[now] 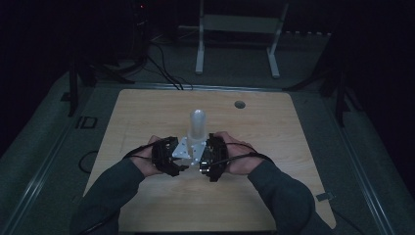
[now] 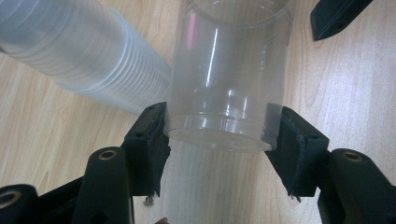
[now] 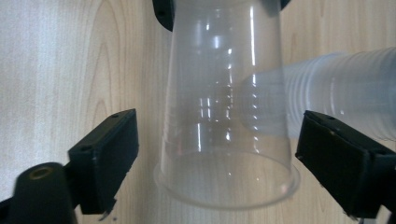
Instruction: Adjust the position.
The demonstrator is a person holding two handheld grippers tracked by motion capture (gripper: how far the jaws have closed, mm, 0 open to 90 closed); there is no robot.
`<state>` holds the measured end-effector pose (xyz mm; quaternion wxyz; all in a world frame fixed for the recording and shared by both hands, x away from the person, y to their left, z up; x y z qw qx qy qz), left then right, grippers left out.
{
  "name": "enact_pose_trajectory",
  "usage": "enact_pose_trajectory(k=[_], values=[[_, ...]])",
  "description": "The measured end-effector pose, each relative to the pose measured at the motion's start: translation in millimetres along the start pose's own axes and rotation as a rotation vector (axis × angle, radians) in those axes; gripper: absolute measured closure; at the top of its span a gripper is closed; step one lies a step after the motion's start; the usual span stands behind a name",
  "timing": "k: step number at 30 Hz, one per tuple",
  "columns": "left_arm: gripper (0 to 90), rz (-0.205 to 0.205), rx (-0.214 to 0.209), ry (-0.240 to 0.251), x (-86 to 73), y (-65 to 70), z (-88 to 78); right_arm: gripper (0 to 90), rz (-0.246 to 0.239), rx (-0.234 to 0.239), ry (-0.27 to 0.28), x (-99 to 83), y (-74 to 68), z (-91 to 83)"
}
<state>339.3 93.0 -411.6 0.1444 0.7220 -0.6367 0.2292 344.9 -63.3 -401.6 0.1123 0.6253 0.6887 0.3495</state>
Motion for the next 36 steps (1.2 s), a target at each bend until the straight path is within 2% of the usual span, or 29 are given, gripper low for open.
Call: enact_pose_trajectory(k=[3, 7, 9, 11, 16, 22, 36], values=[[41.6, 0.001, 0.000, -0.009, -3.7, -1.7, -0.9, 11.8, 0.007, -0.014, 0.017, -1.5, 2.1, -3.5], [41.6, -0.017, 0.003, 0.003, -8.7, -3.0, -1.4, 11.8, 0.035, -0.019, 0.031, -3.4, 4.4, -7.9], [41.6, -0.026, 0.006, 0.005, -11.5, -3.9, -2.6, 12.1, 0.035, -0.023, 0.036, -3.7, 5.5, -8.4], [41.6, -0.034, 0.011, 0.009, -13.6, -4.6, -3.4, 13.7, 0.055, -0.011, 0.041, -5.7, 6.8, -10.7], [41.6, -0.048, 0.018, 0.018, -17.2, -5.5, -4.1, 14.5, 0.077, -0.015, 0.048, -9.3, 8.2, -12.1], [41.6, -0.078, 0.023, 0.043, -24.6, -6.9, -2.1, 18.8, 0.110, -0.009, 0.038, -14.9, 9.5, -13.4], [41.6, -0.120, 0.034, 0.103, -35.4, -7.7, -6.0, 18.9, 0.180, 0.005, 0.047, -28.0, 9.9, -11.3]])
Point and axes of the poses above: each handheld gripper's, and its own axes: z roughly forward along the jaws, x roughly out of its top, y roughly to its right, the point moved 2 cm from there along z, roughly forward along the jaws, and after that the axes turned 14 degrees about -x, right-handed, at the moved point
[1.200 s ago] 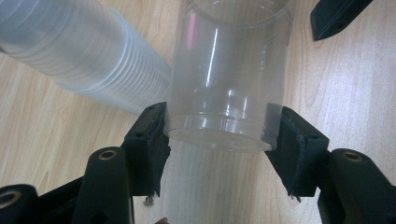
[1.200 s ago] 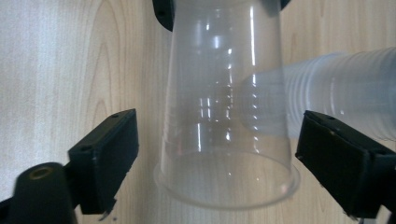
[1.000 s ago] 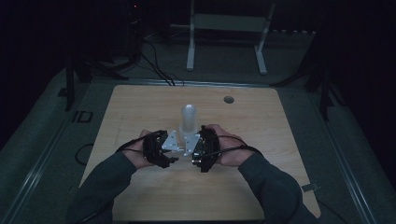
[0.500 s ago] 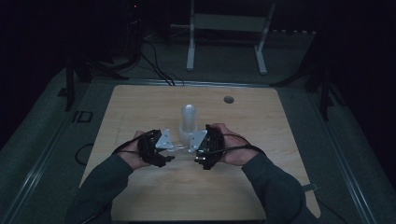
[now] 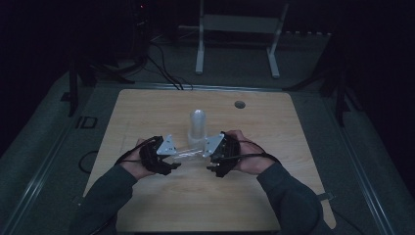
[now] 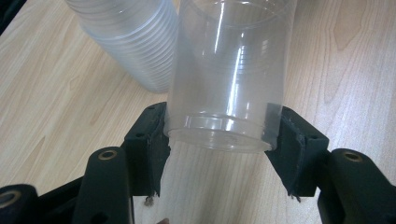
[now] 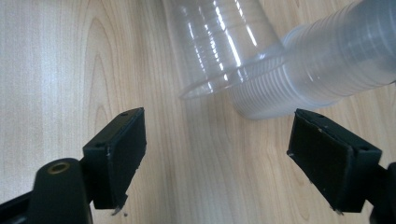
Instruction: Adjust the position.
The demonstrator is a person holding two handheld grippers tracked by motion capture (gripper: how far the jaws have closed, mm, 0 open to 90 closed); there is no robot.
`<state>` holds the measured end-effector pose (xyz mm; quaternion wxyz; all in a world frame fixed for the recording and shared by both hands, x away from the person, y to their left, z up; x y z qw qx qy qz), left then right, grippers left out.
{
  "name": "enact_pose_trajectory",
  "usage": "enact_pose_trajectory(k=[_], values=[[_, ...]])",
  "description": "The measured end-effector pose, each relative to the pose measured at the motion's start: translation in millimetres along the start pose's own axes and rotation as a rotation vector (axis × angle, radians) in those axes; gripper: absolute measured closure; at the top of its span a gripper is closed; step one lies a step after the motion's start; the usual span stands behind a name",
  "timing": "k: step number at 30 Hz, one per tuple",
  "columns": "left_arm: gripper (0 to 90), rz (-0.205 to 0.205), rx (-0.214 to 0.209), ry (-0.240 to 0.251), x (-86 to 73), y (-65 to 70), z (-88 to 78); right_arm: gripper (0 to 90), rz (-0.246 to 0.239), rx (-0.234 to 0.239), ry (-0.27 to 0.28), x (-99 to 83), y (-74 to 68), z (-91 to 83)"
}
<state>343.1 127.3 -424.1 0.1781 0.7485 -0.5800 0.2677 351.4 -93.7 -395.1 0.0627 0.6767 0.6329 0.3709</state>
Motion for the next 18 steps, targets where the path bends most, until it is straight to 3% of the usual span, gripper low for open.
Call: enact_pose_trajectory(k=[12, 18], values=[[41.6, -0.033, 0.004, 0.087, -4.5, -2.0, -4.1, 19.2, 0.107, 0.017, 0.045, -9.1, 3.7, -0.5], [41.7, -0.048, 0.003, 0.134, -6.2, -2.3, -5.4, 19.3, 0.133, 0.022, 0.049, -12.6, 3.2, 1.7]])
Point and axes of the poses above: each handheld gripper's, and its own axes: z roughly forward along the jaws, x roughly out of its top, y roughly to its right, the point moved 2 cm from there along z, roughly forward along the jaws, and after that the axes turned 14 degrees about -x, right-handed, at the moved point
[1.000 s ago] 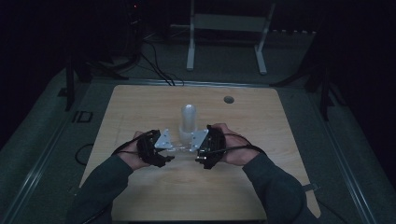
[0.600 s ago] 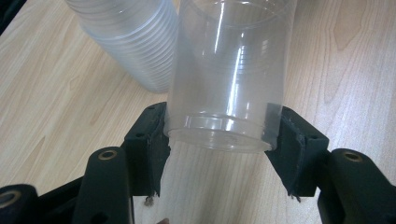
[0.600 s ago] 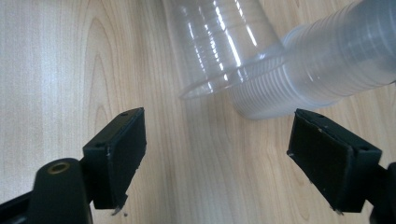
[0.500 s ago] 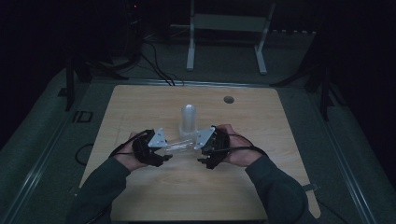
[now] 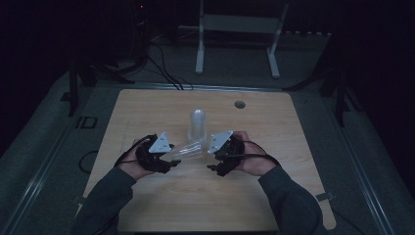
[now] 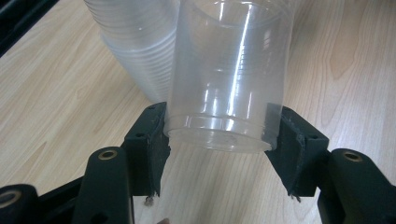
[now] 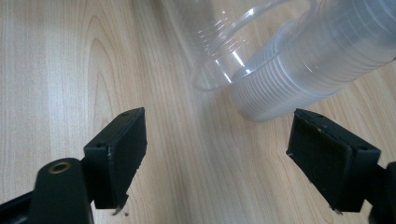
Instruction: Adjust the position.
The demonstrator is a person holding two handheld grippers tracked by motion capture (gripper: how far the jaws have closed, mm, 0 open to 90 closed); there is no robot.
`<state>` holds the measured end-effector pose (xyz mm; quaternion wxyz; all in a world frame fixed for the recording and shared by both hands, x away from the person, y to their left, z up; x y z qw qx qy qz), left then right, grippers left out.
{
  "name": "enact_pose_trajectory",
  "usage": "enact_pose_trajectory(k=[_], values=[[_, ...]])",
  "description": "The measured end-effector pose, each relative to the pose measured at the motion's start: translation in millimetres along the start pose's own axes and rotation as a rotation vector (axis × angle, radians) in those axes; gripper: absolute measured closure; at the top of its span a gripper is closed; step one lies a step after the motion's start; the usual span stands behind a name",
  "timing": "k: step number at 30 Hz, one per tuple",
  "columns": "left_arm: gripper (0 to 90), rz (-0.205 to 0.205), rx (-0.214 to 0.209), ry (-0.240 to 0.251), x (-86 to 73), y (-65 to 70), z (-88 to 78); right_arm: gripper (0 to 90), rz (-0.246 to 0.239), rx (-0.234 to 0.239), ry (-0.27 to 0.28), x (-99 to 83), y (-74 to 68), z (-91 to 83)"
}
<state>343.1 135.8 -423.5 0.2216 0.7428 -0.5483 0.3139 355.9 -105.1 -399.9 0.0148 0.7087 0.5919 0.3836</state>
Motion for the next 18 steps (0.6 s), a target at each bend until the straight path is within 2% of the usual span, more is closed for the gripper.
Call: enact_pose_trajectory(k=[5, 10, 13, 16, 18], values=[[41.6, -0.013, 0.001, 0.031, -2.2, 0.0, -0.3, 19.4, 0.046, 0.006, 0.027, -2.6, 1.3, 0.0], [41.6, -0.026, -0.001, 0.075, -3.5, -0.5, -2.1, 19.3, 0.069, 0.002, 0.045, -4.9, 2.9, -0.3], [41.7, -0.028, 0.000, 0.091, -3.9, -0.6, -2.8, 19.4, 0.104, -0.005, 0.071, -6.1, 5.1, -0.2], [41.7, -0.033, -0.001, 0.106, -4.2, -0.4, -2.6, 19.4, 0.127, -0.002, 0.075, -7.9, 5.1, 1.3], [41.7, -0.038, 0.002, 0.115, -4.1, -0.4, -2.6, 21.2, 0.126, -0.007, 0.071, -8.7, 4.0, 2.9]])
Point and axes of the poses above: each handheld gripper's, and its own axes: z roughly forward along the jaws, x roughly out of its top, y roughly to its right, the point moved 2 cm from there along z, roughly forward along the jaws, and after that the axes turned 14 degrees about -x, right-handed, at the moved point
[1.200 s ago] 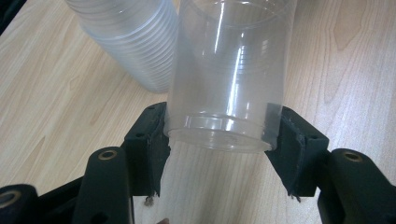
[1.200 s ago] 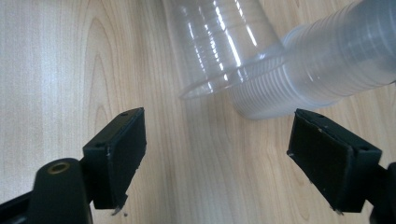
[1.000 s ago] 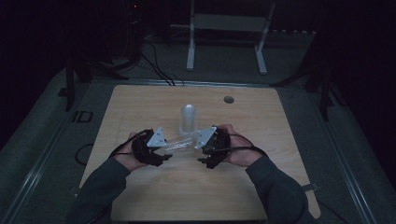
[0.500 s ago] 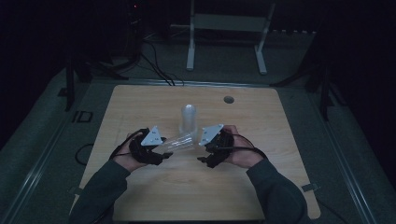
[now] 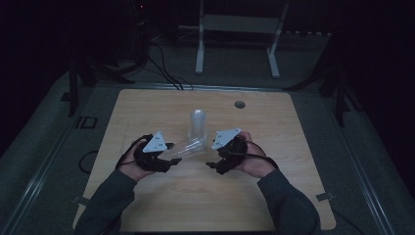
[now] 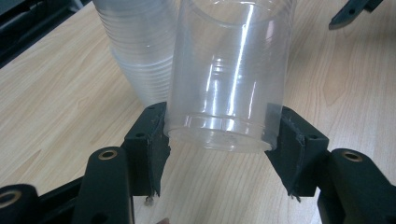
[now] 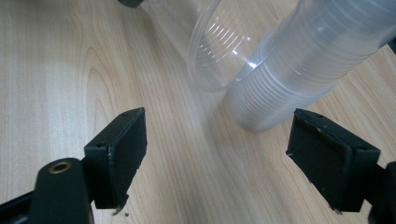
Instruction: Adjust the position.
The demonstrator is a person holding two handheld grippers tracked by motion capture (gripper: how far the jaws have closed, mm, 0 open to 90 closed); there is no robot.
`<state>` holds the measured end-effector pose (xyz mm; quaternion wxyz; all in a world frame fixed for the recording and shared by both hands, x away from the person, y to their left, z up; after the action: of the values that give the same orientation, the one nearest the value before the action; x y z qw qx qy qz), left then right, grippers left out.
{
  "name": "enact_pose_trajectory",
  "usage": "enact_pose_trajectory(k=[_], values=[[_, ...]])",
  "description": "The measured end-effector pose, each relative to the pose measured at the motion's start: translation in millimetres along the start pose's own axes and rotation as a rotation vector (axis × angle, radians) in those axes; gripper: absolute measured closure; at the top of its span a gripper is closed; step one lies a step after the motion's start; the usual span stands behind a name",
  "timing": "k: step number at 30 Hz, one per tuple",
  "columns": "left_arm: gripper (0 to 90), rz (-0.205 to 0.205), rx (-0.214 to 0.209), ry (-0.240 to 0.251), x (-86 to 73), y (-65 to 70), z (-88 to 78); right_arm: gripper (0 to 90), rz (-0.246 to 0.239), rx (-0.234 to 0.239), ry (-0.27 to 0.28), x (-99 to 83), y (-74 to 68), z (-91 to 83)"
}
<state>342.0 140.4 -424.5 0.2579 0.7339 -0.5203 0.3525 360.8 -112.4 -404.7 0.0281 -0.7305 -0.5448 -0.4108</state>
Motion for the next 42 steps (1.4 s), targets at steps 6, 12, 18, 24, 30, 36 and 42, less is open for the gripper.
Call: enact_pose_trajectory(k=[6, 12, 18, 24, 30, 36, 42], values=[[41.7, -0.004, 0.001, 0.037, 1.7, 0.6, -2.2, 23.1, 0.030, -0.001, 0.005, -0.2, -2.4, 3.1], [41.6, -0.015, 0.000, 0.068, 1.4, -0.8, -4.0, 23.0, 0.050, 0.013, 0.018, -0.9, -3.4, 4.1], [41.7, -0.026, 0.002, 0.102, 1.9, -0.3, -4.3, 23.0, 0.079, 0.024, 0.025, -2.5, -3.6, 4.6], [41.7, -0.033, -0.001, 0.128, 2.3, 0.9, -3.0, 23.1, 0.123, 0.035, 0.068, -2.4, -2.7, 4.6], [41.7, -0.042, -0.012, 0.159, 2.5, 0.6, -5.0, 23.2, 0.147, 0.027, 0.090, -2.6, -3.2, 6.3], [41.7, -0.054, -0.022, 0.193, 2.7, 0.8, -6.4, 23.7, 0.172, 0.016, 0.116, 0.2, -3.4, 5.8], [41.7, -0.065, -0.031, 0.218, 2.0, -0.2, -6.5, 23.7, 0.202, 0.023, 0.147, 1.7, -2.9, 5.0]])
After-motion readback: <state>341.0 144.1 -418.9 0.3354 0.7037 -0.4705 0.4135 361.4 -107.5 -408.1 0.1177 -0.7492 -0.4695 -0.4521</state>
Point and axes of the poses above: each handheld gripper's, and its own axes: z roughly forward along the jaws, x roughly out of its top, y roughly to its right, the point moved 2 cm from there along z, roughly forward along the jaws, and after that the axes turned 14 degrees about -x, right-handed, at the moved point
